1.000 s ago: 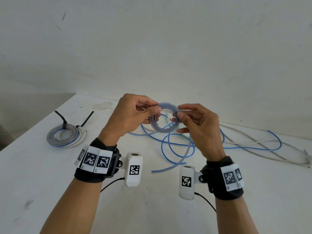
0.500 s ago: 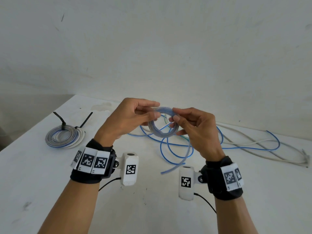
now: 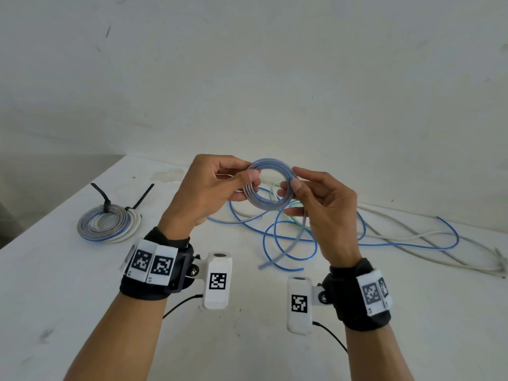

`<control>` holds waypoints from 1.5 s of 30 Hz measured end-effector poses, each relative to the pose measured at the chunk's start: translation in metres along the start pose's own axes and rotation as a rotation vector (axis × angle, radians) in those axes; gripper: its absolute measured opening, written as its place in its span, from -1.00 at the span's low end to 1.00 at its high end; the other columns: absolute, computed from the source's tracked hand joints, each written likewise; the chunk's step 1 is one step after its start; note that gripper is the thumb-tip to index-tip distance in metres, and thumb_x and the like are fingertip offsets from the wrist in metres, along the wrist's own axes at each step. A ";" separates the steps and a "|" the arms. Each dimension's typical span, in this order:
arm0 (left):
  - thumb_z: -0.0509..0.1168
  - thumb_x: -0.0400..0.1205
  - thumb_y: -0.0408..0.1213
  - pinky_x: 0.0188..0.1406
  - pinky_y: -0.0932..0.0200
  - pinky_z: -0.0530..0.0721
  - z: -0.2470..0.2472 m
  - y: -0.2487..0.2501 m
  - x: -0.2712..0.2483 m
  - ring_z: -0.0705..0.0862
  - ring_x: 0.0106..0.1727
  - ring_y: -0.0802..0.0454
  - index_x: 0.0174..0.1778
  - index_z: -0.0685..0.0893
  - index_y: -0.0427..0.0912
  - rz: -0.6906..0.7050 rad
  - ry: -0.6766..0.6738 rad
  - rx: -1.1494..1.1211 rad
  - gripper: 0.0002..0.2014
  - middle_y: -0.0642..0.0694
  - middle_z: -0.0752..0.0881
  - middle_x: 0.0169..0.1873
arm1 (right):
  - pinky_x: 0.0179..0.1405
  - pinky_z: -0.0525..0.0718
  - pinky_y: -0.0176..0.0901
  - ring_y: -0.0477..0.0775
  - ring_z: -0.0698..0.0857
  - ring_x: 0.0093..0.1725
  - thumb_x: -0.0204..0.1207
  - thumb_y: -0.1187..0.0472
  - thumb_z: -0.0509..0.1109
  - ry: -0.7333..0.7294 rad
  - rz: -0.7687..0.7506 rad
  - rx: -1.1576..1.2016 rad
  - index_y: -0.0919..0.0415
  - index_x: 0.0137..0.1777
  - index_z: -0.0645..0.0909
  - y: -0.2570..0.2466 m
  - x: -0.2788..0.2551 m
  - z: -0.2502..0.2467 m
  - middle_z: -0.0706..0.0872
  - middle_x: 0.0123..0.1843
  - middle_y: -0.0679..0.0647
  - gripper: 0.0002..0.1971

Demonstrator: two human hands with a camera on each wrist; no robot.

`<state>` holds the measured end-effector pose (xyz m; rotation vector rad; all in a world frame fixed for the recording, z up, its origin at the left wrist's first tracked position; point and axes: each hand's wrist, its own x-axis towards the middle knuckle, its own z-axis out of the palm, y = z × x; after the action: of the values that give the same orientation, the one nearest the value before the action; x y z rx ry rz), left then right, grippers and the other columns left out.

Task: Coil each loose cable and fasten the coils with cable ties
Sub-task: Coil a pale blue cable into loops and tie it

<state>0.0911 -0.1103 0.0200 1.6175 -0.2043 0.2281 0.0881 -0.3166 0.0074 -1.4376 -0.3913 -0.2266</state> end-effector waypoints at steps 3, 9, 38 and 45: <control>0.44 0.66 -0.32 -0.18 0.18 0.79 0.007 0.001 0.001 0.84 -0.15 0.00 0.03 0.83 -0.25 -0.018 0.072 -0.088 -0.89 -0.17 0.87 -0.21 | -0.29 0.84 -0.09 0.07 0.85 -0.03 0.62 0.30 0.46 0.017 -0.005 0.035 0.04 0.42 0.65 0.004 -0.003 0.014 0.89 -0.01 0.19 -0.62; 0.50 0.53 -0.24 0.01 0.05 0.82 -0.005 -0.001 0.001 0.84 0.01 -0.10 0.26 0.75 -0.26 -0.099 -0.105 -0.054 -0.62 -0.30 0.85 -0.01 | -0.31 0.84 -0.09 0.02 0.84 -0.08 0.66 0.36 0.43 -0.123 0.032 -0.101 -0.04 0.40 0.67 0.009 0.001 0.002 0.88 -0.07 0.20 -0.60; 0.42 0.65 -0.38 -0.13 0.09 0.83 0.012 0.005 0.000 0.85 -0.18 -0.03 0.09 0.78 -0.36 -0.048 0.099 -0.242 -0.85 -0.18 0.86 -0.21 | -0.23 0.85 0.03 0.20 0.88 -0.07 0.63 0.21 0.46 0.222 -0.029 0.103 0.27 0.21 0.65 0.008 -0.006 0.025 0.89 -0.06 0.22 -0.78; 0.46 0.63 -0.35 0.05 0.00 0.83 0.008 0.001 0.000 0.85 -0.01 -0.13 0.20 0.77 -0.30 -0.087 -0.053 -0.127 -0.76 -0.33 0.85 -0.02 | -0.27 0.82 -0.08 0.13 0.89 -0.13 0.59 0.35 0.49 0.085 0.005 0.032 0.20 0.15 0.71 0.004 0.002 0.003 0.90 -0.07 0.20 -0.83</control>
<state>0.0912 -0.1181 0.0204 1.5035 -0.1845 0.1037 0.0905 -0.3133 0.0050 -1.3920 -0.3205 -0.2753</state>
